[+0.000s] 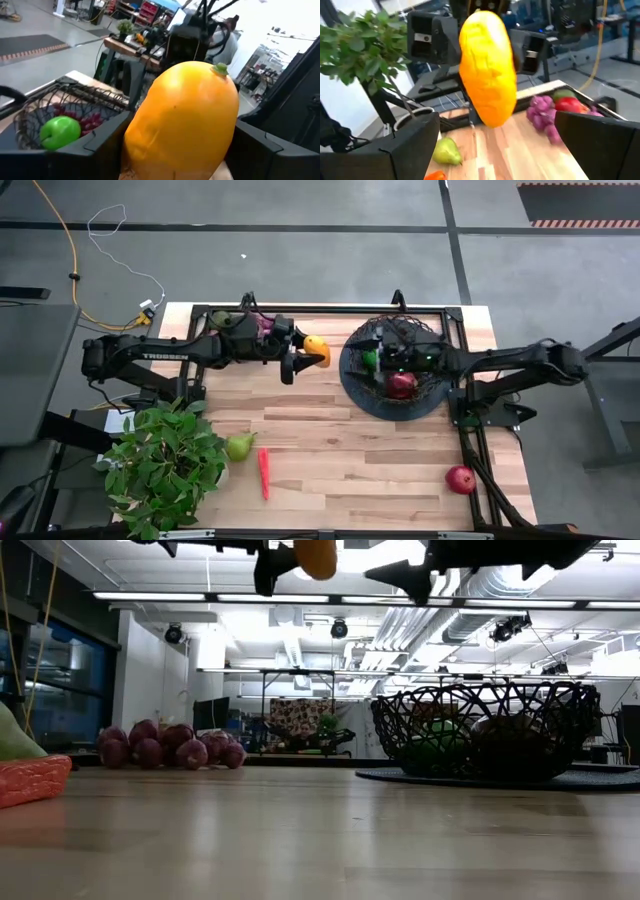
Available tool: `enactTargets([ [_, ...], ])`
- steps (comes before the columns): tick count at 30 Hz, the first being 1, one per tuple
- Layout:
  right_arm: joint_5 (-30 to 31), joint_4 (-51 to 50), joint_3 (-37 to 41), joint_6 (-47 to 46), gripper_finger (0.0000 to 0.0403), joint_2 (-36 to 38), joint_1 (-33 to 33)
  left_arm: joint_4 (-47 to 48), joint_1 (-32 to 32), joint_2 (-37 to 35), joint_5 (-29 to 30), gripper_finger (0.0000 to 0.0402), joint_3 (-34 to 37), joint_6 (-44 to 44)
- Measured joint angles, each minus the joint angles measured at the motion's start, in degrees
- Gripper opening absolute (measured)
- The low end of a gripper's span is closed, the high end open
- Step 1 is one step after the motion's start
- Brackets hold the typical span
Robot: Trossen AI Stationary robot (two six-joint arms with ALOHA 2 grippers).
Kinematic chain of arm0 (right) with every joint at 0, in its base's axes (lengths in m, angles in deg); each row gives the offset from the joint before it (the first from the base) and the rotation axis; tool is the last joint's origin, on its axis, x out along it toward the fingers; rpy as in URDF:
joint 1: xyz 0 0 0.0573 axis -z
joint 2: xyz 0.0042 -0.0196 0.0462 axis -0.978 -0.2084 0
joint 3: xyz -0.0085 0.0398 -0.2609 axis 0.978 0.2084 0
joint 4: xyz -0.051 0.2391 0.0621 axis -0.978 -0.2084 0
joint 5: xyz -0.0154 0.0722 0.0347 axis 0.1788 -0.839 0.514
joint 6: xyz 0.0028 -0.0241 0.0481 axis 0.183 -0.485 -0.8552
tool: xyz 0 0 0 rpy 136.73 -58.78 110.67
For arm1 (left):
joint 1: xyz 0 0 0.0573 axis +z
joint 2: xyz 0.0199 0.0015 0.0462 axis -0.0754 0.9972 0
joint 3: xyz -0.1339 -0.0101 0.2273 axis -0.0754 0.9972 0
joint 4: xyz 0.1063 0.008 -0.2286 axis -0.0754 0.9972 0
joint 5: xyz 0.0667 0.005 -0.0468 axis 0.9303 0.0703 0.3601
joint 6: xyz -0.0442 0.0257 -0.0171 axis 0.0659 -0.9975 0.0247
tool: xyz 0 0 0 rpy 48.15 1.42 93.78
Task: Build produce basket
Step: Put the yellow mango into the black wire basket
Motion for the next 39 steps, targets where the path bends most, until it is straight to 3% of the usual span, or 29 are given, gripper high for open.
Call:
enactTargets([
  [14,0.4,-4.5,-15.5,2.6,0.0378,-15.9,-1.0,-0.3,-2.1,1.7,0.1,0.0264,0.0,0.2],
  [27,-2.2,-9.0,-18.7,0.5,0.0373,-17.7,-1.1,-0.2,-2.3,1.6,0.1,0.0264,0.0,0.1],
  [39,-2.4,-9.5,-18.7,0.3,0.0234,-17.7,-1.1,-0.1,-2.3,1.6,0.8,0.0264,0.0,0.1],
])
